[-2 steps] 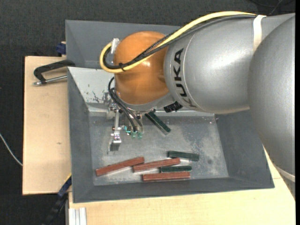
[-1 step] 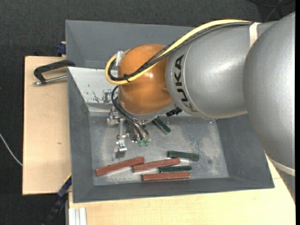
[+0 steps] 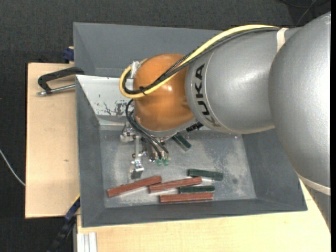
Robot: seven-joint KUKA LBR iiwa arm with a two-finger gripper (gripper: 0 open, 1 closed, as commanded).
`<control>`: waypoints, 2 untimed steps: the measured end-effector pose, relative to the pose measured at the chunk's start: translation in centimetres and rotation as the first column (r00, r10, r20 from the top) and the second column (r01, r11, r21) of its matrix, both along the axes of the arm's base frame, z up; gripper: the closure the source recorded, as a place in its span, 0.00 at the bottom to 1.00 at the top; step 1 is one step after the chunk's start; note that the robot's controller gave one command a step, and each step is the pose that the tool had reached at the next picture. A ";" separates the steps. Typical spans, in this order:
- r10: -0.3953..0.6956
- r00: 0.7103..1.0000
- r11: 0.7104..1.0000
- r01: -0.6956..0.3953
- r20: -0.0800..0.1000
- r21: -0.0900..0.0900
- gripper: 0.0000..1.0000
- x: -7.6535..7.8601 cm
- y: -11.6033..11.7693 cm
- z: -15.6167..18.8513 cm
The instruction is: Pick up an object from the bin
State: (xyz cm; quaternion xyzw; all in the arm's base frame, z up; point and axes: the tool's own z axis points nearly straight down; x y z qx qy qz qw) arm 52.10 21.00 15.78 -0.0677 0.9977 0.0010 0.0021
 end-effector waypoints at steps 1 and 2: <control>-0.064 0.998 0.998 0.064 -0.010 -0.003 0.00 -1.6 -1.9 1.9; 0.035 0.999 0.999 -0.035 -0.004 -0.001 1.00 -2.1 -2.1 -5.9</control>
Offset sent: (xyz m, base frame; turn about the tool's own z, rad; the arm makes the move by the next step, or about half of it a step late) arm -0.0214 -0.0218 -0.0597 -0.0353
